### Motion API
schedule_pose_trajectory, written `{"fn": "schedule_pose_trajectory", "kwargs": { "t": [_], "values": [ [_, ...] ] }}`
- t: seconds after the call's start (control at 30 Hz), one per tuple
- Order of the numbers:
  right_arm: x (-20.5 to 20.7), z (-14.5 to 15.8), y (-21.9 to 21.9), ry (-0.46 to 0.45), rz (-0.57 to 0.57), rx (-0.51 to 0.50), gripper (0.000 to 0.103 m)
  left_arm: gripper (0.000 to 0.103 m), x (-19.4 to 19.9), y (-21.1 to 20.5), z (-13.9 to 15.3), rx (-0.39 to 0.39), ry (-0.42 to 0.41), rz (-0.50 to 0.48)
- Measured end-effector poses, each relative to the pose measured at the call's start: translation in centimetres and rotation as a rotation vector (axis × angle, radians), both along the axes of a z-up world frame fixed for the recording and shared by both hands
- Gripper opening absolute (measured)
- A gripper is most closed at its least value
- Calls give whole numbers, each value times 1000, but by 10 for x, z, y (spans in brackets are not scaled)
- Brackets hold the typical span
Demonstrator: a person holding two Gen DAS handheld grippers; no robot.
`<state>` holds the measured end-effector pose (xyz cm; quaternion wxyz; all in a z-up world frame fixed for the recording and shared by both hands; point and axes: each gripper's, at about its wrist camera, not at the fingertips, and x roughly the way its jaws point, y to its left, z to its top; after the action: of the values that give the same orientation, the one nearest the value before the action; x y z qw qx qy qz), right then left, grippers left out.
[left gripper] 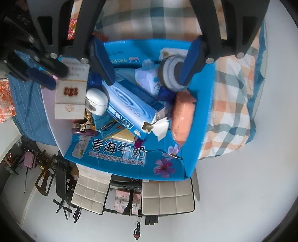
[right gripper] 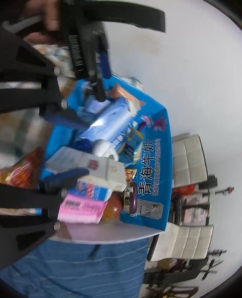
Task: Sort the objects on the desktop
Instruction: 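Drop both blue candy wrappers into the blue box, open both tools, then grasp the red Deegeo snack bag with the right tool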
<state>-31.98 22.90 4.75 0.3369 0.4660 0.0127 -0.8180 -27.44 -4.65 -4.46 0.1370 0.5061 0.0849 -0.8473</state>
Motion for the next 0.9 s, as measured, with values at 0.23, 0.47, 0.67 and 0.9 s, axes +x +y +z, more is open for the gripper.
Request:
{"fn": "schedule_pose_trajectory", "kwargs": {
  "t": [0.23,0.47,0.67,0.9],
  "values": [
    [35,-34,28,-29,242,230,62,95,55,9,2,0,12,11],
    [29,-114,10,-158,328,380,62,103,102,23,-60,54,-153,34],
    [20,-137,-12,-139,332,469,73,103,110,34,-69,41,-183,1],
    [30,-142,-13,-93,282,464,70,103,105,34,-57,9,-172,-28]
  ]
}}
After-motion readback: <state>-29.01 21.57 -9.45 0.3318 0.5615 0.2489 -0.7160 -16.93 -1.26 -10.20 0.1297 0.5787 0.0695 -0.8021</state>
